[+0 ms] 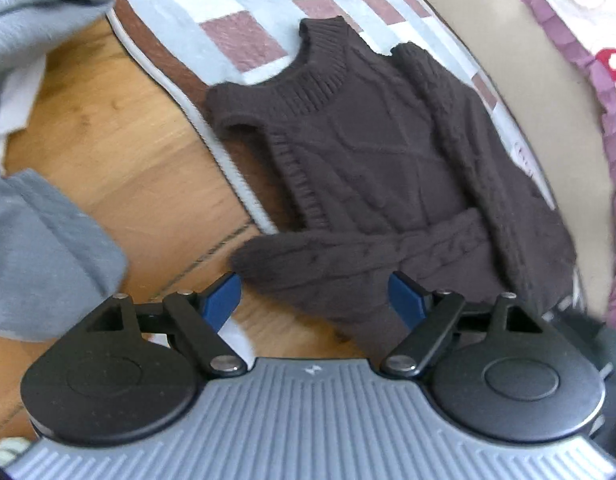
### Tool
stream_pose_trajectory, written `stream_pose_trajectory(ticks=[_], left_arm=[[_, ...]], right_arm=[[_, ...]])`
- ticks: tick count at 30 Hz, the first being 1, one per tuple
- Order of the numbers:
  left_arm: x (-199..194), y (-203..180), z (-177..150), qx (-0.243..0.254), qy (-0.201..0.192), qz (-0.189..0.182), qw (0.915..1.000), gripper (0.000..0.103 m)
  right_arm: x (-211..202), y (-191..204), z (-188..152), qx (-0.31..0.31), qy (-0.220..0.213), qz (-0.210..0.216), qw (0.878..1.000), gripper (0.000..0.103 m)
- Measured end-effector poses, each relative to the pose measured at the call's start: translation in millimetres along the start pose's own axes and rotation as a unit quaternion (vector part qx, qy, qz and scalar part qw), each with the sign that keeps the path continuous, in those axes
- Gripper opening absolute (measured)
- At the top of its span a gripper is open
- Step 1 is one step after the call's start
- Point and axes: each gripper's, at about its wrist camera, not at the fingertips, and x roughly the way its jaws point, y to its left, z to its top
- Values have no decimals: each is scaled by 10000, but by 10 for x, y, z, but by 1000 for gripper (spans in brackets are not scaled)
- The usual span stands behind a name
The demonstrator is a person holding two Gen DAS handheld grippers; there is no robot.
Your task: Fold clothes
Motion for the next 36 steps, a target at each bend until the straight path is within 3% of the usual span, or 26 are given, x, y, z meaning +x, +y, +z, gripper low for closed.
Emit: stream_pose_trajectory(ticks=[2, 4, 5, 6, 7, 12, 16, 20, 21, 22, 23, 24, 26, 27, 28, 31, 33, 36], left_arm=[[31, 4, 4, -115, -129, -201, 9996, 78], [9, 37, -16, -264, -635, -354, 9970, 55], [22, 53, -9, -308, -740, -351, 9962, 36], [51, 65, 9, -296, -719, -339, 9964, 25], [79, 76, 28, -283, -698, -327, 9966, 21], [16, -55, 81, -90, -808, -884, 9928, 17], [-73, -269, 124, 56, -831, -1690, 9821, 17], [-31, -527, 58, 216, -743, -1817, 9803, 15], [-2, -597, 31, 333, -671, -1828, 9803, 5], [39, -671, 12, 471, -591, -1823, 9803, 4], [72, -733, -9, 593, -536, -1784, 9807, 4], [89, -770, -25, 676, -508, -1706, 9817, 4], [107, -796, -37, 765, -459, -1530, 9842, 4], [101, -778, -25, 768, -453, -1405, 9860, 5], [96, -761, -14, 771, -446, -1280, 9878, 6], [22, -648, 43, 747, -576, -845, 9920, 22], [-72, -523, 80, 627, -677, -591, 9940, 50], [-141, -355, 90, 314, -846, -168, 9958, 67]], right_arm=[[157, 215, -57, -536, 252, -189, 9981, 62], [192, 273, -114, -620, 269, -336, 9971, 63], [206, 299, -141, -651, 272, -407, 9967, 63], [220, 325, -169, -682, 275, -478, 9961, 63], [234, 350, -197, -713, 278, -549, 9956, 63], [254, 269, -233, -340, 108, -692, 9970, 66], [392, 216, -214, -177, 72, -1068, 9941, 69], [504, 276, -237, -392, -41, -1250, 9914, 68], [490, 294, -247, -457, -168, -1252, 9909, 66], [472, 244, -247, -322, -257, -1243, 9914, 65], [454, 187, -245, -166, -342, -1232, 9916, 64], [436, 131, -243, -10, -427, -1222, 9916, 57], [407, -8, -257, 394, -547, -1090, 9918, 34], [398, -93, -274, 651, -578, -956, 9916, 15], [388, -178, -291, 909, -607, -822, 9906, 15], [339, -267, -293, 1191, -713, -830, 9868, 15], [319, -334, -301, 1427, -746, -772, 9839, 14], [299, -475, -339, 1880, -747, -691, 9769, 14]])
